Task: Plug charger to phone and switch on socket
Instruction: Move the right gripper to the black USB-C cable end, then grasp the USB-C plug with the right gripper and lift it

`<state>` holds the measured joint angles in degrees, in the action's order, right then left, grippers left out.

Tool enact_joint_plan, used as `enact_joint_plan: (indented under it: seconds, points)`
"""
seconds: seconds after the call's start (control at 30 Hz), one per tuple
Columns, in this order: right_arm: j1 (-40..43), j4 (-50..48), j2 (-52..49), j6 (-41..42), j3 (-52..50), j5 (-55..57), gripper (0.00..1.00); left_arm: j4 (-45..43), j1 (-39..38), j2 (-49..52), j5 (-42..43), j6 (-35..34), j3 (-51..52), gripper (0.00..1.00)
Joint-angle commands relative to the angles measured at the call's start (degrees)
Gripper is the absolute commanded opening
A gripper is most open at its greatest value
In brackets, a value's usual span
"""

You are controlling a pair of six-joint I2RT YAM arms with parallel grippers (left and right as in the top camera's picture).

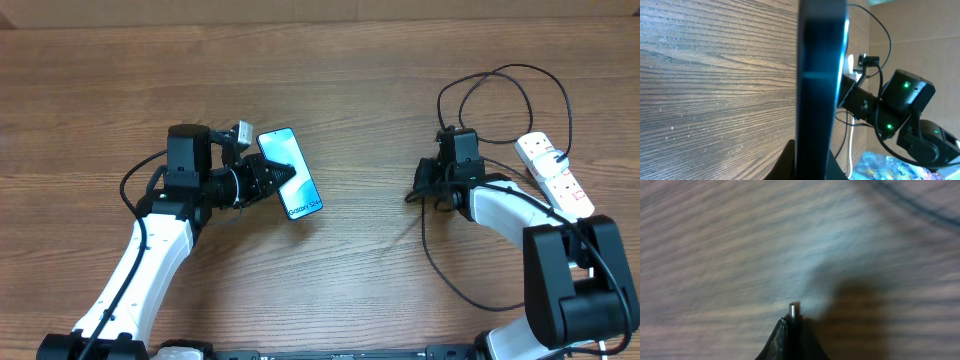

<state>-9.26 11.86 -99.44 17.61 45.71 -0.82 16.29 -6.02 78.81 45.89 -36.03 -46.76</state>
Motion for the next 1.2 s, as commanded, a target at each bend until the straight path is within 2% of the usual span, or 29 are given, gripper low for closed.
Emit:
enact_joint_plan:
  seconds: [0.0, 0.1, 0.17, 0.27, 0.3, 0.33, 0.37, 0.67, 0.83, 1.03, 1.07, 1.13, 1.17]
  points:
    - [-0.4, 11.4, -3.5, 5.4, -3.4, -7.1, 0.04, -0.3, -0.4, -0.5, 2.2, -0.4, -0.9, 0.04]
    - [-0.4, 17.5, -3.5, 6.6, -3.0, -7.9, 0.04, -0.3, -0.4, -0.5, 2.2, -0.4, -0.9, 0.04]
    - [-0.4, 20.5, -3.5, 6.6, -2.1, -8.3, 0.17, -0.3, -0.4, -0.5, 2.1, -0.4, -0.9, 0.04]
    - [-0.4, 21.1, -3.5, 6.6, -0.6, -8.3, 0.47, -0.3, -0.4, -0.5, 2.2, -0.4, -0.9, 0.04]
    - [-0.4, 21.5, -3.5, 6.6, 0.0, -8.3, 0.65, -0.3, -0.4, -0.5, 2.2, -0.4, -0.9, 0.04]
    - [-0.4, 22.0, -3.5, 6.6, 0.3, -8.4, 0.76, -0.3, -0.4, -0.5, 2.2, -0.4, -0.9, 0.04]
    - [-0.4, 22.7, -3.5, 6.6, 0.5, -8.6, 1.00, -0.2, -0.4, -0.5, 2.2, -0.4, -0.9, 0.04]
    - [-0.4, 24.6, -3.5, 6.6, 0.5, -9.8, 1.00, -0.2, -0.4, -0.5, 2.2, -0.4, -0.9, 0.04]
    - [-0.4, 28.2, -3.5, 14.6, 0.5, -9.9, 1.00, 0.0, -0.4, -0.5, 2.2, -0.4, -0.9, 0.04]
    - [-0.4, 25.7, -3.5, 15.0, -0.4, -9.9, 1.00, 0.0, -0.4, -0.5, 2.5, -0.9, -0.9, 0.04]
    - [-0.4, 24.5, -3.5, 15.0, -0.8, -9.8, 0.98, 0.0, -0.4, -0.5, 2.6, -0.8, -0.9, 0.04]
    - [-0.4, 21.7, -3.5, 15.0, -2.2, -9.8, 0.79, 0.0, -0.4, -0.5, 3.3, -0.8, -0.9, 0.04]
    - [-0.4, 21.6, -3.5, 15.0, -2.5, -9.6, 0.74, 0.0, -0.4, -0.5, 3.5, -0.8, -0.9, 0.04]
